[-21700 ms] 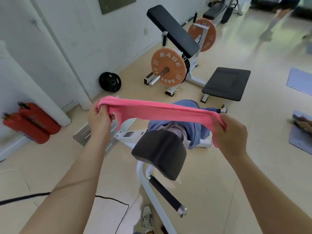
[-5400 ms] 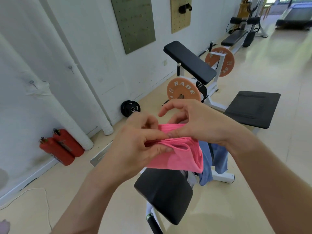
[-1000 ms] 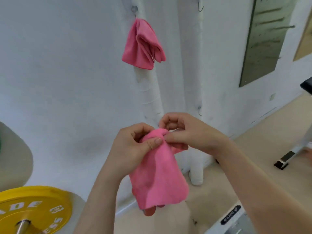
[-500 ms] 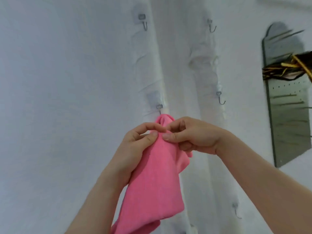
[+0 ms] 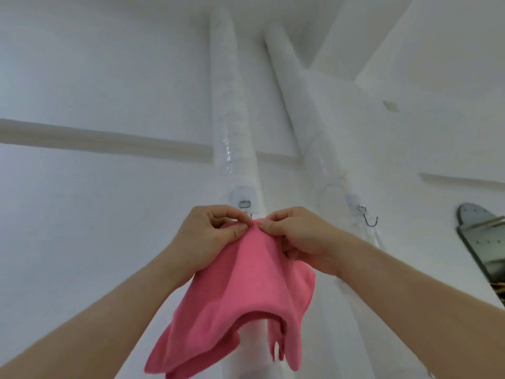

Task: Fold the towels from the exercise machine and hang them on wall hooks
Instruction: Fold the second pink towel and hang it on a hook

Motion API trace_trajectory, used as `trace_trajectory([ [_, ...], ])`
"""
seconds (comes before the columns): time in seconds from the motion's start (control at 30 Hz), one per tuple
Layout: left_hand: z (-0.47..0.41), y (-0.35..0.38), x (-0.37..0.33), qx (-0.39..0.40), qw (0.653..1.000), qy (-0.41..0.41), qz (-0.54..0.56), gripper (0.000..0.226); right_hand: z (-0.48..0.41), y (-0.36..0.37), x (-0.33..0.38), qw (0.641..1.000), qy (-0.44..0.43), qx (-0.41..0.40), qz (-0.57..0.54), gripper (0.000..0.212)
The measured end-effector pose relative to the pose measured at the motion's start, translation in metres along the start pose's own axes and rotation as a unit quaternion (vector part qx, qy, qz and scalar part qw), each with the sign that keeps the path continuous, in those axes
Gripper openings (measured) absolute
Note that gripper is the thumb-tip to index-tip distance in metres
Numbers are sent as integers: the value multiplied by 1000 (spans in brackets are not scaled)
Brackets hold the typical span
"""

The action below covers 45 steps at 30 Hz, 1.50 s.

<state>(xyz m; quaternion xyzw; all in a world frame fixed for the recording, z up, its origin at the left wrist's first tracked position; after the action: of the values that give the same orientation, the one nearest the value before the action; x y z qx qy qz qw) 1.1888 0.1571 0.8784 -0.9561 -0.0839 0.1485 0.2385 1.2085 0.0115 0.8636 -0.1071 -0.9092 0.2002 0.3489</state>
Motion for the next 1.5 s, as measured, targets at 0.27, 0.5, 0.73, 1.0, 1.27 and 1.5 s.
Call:
trace_trajectory([
  [0.27, -88, -19, 14, -57, 982, 92, -158, 10, -79, -56, 5, 988, -38, -142, 35, 8],
  [0.5, -81, -11, 33, -166, 934, 144, -281, 8, -84, -59, -27, 969, -100, -223, 42, 25],
  [0.73, -48, 0, 43, -148, 964, 122, -185, 11, -56, -50, -22, 953, -89, -204, 205, 11],
  [1.0, -19, 28, 31, -111, 851, 163, -487, 28, -27, -14, -6, 977, -117, -105, 145, 22],
  [1.27, 10, 32, 34, -19, 924, 144, -354, 35, 4, 9, -44, 985, -10, 22, 173, 38],
  [1.5, 53, -4, 35, -142, 982, 37, -116, 43, 52, -11, -63, 989, 19, -45, 142, 28],
])
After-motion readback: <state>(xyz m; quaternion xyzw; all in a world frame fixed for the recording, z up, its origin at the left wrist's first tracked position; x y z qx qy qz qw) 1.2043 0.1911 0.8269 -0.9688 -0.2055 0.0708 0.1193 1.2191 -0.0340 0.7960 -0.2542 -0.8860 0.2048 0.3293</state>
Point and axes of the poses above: each hand's wrist, its own z-axis away from the middle knuckle, its own y-axis out of the palm, x = y × z, the point moved 10 cm from there along -z, towards the middle knuckle, and after that the axes turned 12 degrees about x, right-handed, at the moved point
